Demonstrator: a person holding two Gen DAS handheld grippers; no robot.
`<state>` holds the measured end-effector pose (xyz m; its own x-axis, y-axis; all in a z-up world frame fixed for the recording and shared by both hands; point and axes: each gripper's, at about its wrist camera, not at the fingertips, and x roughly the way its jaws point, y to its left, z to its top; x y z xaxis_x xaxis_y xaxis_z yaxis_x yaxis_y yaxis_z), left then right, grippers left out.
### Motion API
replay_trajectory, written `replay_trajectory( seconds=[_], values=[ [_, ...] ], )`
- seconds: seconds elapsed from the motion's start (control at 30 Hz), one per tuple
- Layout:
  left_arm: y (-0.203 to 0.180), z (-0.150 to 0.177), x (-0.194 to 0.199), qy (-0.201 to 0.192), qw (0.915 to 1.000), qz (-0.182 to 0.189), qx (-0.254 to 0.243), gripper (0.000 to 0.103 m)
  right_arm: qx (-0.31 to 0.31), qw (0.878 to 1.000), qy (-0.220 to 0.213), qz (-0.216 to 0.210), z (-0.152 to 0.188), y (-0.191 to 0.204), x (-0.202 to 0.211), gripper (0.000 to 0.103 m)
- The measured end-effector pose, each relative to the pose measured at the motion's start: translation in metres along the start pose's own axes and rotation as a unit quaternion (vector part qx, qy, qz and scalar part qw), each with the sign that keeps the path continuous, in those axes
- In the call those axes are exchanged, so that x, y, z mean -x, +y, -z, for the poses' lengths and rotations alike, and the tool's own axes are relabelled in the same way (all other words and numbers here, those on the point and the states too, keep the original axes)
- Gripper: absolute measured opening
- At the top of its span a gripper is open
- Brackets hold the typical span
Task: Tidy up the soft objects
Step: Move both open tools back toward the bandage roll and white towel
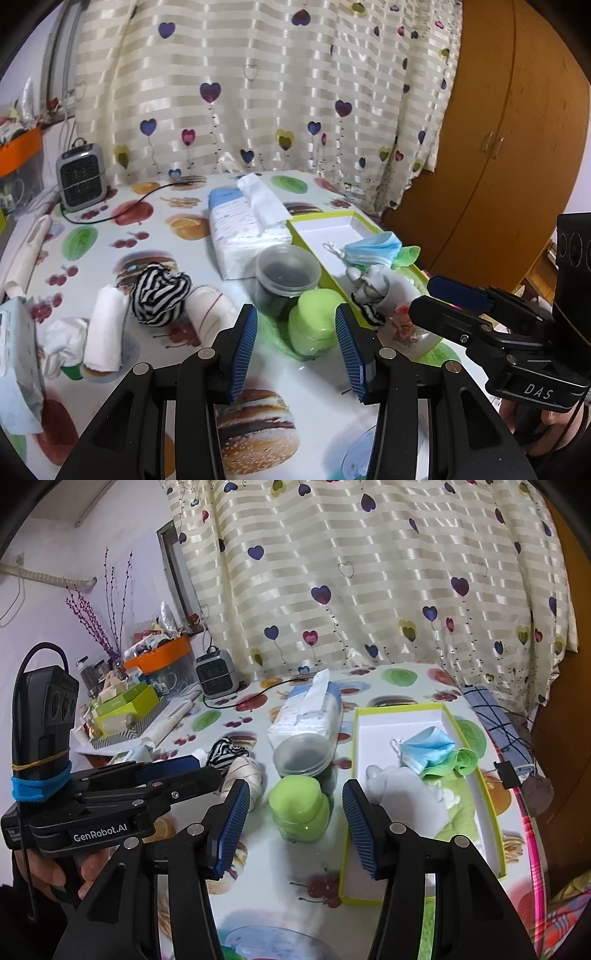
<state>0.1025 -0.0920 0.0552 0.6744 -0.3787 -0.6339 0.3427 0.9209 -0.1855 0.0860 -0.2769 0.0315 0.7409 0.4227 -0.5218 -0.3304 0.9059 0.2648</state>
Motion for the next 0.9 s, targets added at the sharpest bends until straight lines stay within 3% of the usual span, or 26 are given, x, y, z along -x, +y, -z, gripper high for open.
replay_trajectory(
  seconds=[0.9],
  values=[
    [0.075, 0.034, 0.009, 0.014, 0.996, -0.048, 0.074, 0.043, 0.051, 0.996, 0.066, -0.027, 0.008, 0.048, -0.041, 0.053]
  ],
)
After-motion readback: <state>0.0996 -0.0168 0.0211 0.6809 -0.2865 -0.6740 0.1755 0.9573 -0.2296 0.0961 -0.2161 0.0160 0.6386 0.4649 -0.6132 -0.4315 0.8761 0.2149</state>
